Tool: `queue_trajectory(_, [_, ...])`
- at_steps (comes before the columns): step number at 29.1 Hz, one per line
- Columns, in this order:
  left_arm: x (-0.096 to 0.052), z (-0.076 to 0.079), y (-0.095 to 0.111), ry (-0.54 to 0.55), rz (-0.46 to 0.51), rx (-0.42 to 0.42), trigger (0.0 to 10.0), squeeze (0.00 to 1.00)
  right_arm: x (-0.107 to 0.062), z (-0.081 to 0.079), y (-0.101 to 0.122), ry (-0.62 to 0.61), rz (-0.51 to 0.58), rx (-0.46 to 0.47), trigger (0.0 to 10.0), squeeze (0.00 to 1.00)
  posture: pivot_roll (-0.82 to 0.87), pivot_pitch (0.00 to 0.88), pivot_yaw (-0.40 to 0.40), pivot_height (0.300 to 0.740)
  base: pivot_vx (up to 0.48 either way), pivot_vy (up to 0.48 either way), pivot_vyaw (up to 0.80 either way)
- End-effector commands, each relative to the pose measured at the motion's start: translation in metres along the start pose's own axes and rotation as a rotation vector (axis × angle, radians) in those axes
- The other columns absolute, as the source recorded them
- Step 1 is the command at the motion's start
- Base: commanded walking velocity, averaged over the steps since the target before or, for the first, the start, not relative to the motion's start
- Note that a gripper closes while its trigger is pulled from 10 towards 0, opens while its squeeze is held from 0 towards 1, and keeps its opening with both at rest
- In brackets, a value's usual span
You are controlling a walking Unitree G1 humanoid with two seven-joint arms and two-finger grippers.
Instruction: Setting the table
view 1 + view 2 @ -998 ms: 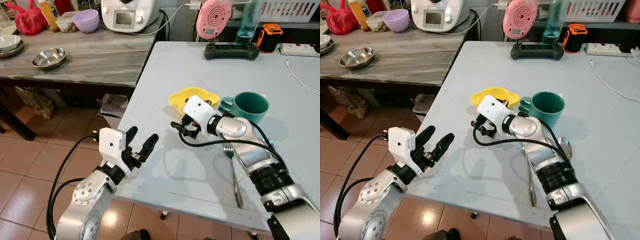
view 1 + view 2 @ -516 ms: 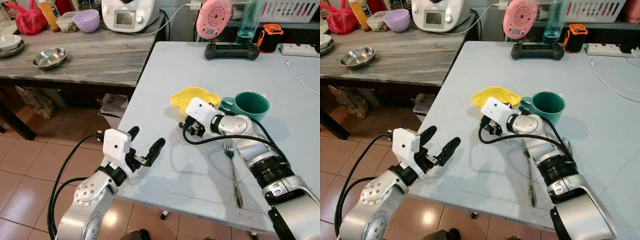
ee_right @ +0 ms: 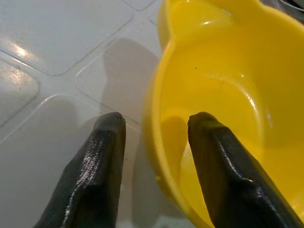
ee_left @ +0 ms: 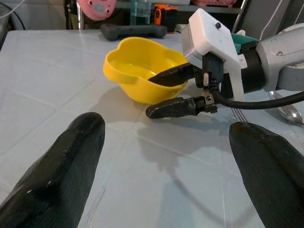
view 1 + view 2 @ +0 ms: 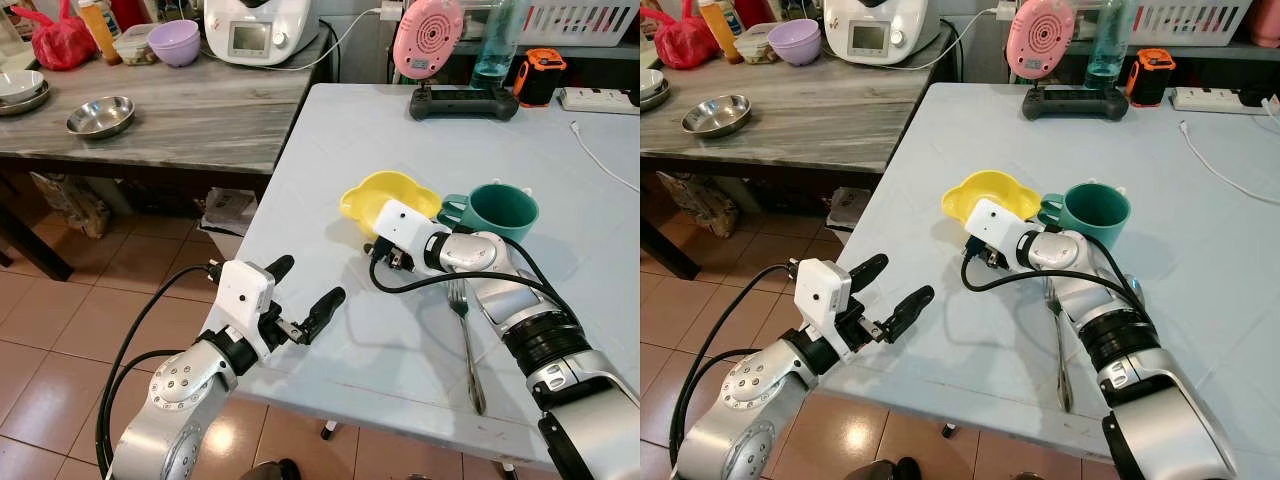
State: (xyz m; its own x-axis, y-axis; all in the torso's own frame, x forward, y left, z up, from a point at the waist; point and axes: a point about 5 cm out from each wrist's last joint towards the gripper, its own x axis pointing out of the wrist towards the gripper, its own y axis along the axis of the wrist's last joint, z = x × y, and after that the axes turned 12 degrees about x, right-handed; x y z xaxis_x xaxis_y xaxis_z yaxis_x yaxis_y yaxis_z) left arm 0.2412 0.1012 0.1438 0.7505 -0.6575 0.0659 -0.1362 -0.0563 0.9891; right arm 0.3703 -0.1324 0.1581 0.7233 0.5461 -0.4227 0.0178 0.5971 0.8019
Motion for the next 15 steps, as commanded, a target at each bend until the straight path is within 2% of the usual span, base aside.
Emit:
queue_trajectory(1, [-0.0004,-0.0015,-0.0003,-0.003,-0.004,0.016,10.0,0.0,0.0007,0.0018,0.0083,0.007,0.022,-0.021,0.0,0.0,-0.11,0.09,0.096,0.74,0.0,0.0,0.0])
queue_trajectory(15, [0.0008,-0.0011,-0.0016,-0.002,-0.007,0.02,10.0,0.0,-0.0034,0.0006,0.0143,0.042,0.06,-0.031,0.0,0.0,-0.12,0.079,0.097,0.74,0.0,0.0,0.0])
